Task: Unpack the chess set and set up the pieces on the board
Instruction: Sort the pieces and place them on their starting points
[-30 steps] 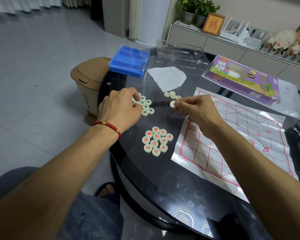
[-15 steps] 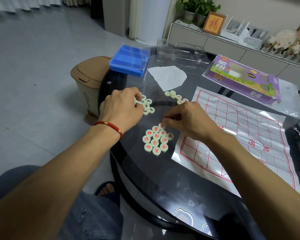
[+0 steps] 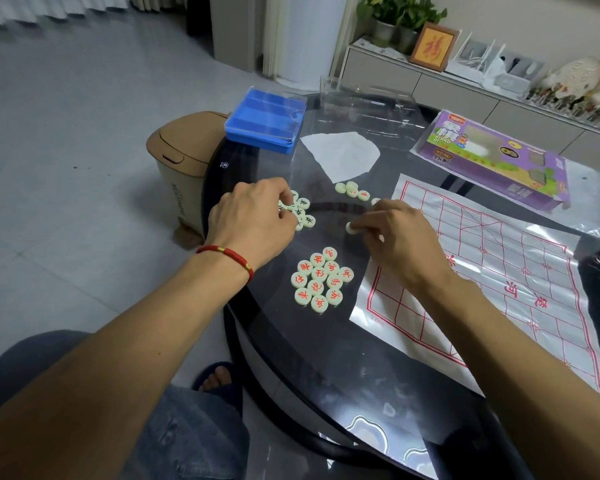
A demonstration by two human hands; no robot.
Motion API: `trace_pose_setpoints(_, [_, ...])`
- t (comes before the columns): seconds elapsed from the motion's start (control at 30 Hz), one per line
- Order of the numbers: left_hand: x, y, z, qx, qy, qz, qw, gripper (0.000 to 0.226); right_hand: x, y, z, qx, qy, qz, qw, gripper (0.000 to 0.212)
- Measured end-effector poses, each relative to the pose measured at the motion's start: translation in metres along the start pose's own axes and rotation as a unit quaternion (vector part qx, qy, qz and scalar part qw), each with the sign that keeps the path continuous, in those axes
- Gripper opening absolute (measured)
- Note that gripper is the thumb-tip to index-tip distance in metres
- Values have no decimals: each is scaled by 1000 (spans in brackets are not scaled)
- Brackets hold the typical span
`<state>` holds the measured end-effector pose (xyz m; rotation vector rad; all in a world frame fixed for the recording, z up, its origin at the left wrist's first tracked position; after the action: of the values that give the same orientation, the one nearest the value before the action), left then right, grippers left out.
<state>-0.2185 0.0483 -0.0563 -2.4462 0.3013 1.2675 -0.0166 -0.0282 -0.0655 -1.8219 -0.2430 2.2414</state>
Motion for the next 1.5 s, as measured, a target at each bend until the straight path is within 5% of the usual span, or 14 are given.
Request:
trace_pose_setpoints(0.23, [0, 3, -9, 21, 8, 7, 1000, 17, 2, -9, -21, 66, 88, 15, 994, 38])
trace_pose_setpoints(0.67, [-2, 7, -12, 35, 11, -4, 999, 15, 1, 22, 15, -99, 81, 26, 992, 24])
trace_pose_setpoints(0.9, [-4, 5, -12, 33, 22, -13, 999, 15, 9, -36, -12, 53, 91, 11, 994, 39])
trace_pose_setpoints(1.13, [-6, 4, -10, 30, 20, -17, 999, 16, 18, -41, -12, 51, 125, 25, 991, 40])
trace_pose_setpoints(1.5, [-3, 6, -11, 37, 23, -16, 999, 17, -4, 9, 15, -52, 46, 57, 996, 32])
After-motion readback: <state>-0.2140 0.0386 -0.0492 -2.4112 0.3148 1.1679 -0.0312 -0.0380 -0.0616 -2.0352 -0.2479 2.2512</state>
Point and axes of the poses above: each hand's wrist, its own y-axis away from the middle knuckle, its own x-axis out of the palm, z = x × y, the point moved 4 cm from there along -y, towards the middle knuckle, and after that the axes turned 1 degree about x, right-handed, at the moved point
